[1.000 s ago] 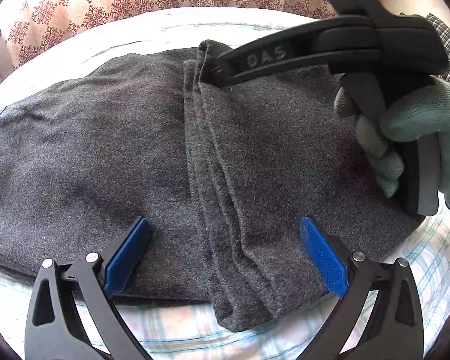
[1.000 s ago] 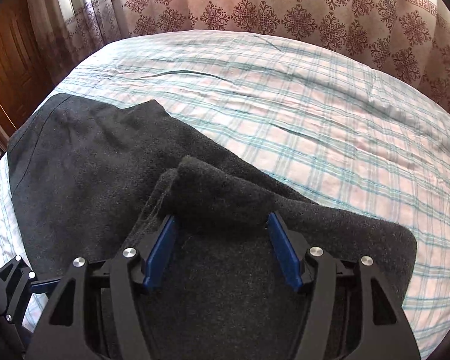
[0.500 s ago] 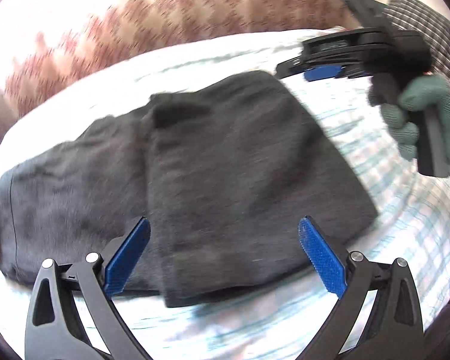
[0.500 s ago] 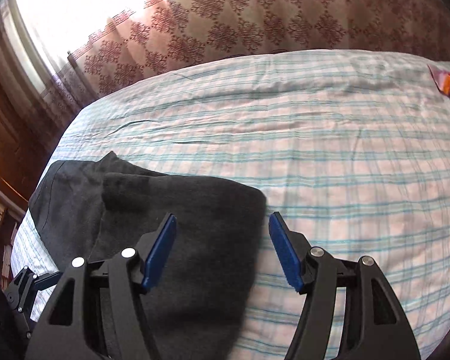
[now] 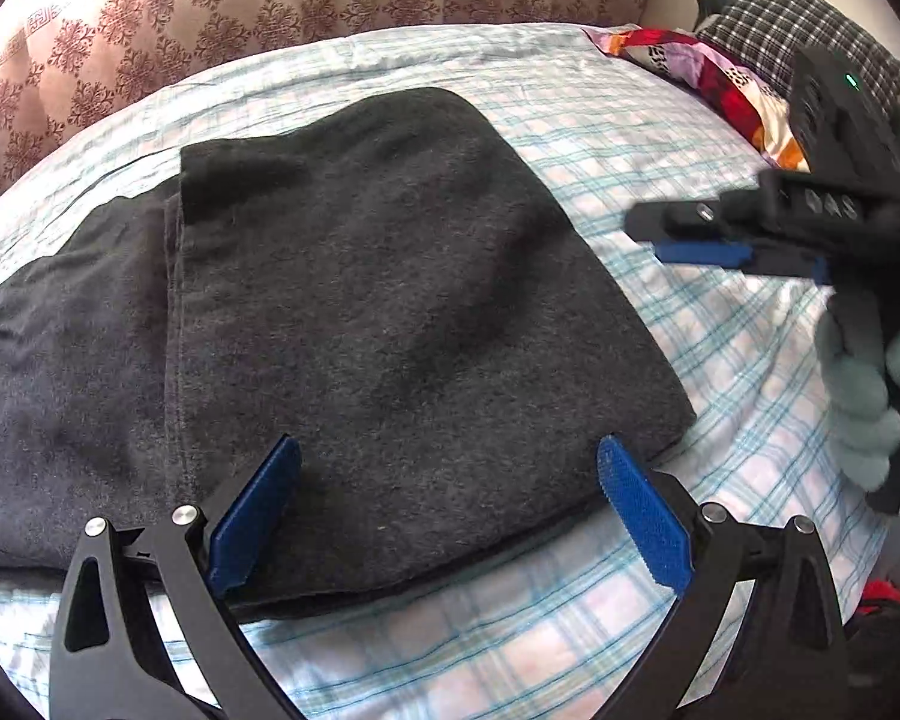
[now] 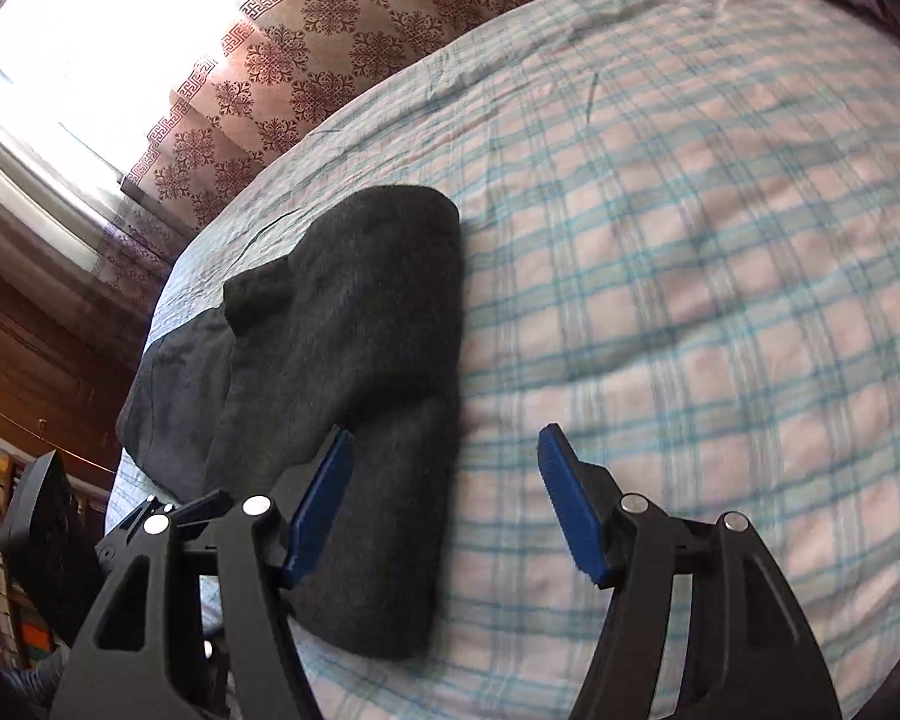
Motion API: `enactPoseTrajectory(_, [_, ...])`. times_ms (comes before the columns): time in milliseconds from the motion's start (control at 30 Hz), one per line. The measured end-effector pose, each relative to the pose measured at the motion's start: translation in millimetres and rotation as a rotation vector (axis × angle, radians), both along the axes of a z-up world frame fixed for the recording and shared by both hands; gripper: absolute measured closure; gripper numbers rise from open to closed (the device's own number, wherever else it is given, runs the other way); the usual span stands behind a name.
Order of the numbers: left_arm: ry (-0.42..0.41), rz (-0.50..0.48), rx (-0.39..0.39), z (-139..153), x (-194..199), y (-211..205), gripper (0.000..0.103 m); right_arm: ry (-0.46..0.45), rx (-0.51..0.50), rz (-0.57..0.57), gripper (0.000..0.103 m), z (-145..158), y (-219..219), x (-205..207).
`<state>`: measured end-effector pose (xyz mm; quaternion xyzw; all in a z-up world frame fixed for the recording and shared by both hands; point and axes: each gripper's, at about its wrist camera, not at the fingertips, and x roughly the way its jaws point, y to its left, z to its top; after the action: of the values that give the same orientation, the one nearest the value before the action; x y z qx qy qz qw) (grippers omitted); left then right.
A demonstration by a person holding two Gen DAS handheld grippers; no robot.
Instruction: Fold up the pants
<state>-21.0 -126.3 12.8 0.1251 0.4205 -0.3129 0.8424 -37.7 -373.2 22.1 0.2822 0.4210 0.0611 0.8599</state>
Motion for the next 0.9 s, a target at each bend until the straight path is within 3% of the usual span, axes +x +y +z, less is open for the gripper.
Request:
enactPoseTrajectory(200, [-0.023, 0.028, 0.013, 1, 10, 8, 0.002, 0.025, 0.103, -0.037, 0.039, -17, 8, -36])
enactPoseTrajectory(400, [-0.034, 0.032, 0.017, -3, 22, 7, 0.002, 0.067, 0.104, -0.012, 0.039, -32, 32, -46])
enactPoseTrajectory(900, [-0.018, 0.025, -0.004, -2, 29, 7, 0.002, 0.051, 0.107, -0.022, 0.039, -39, 52, -51])
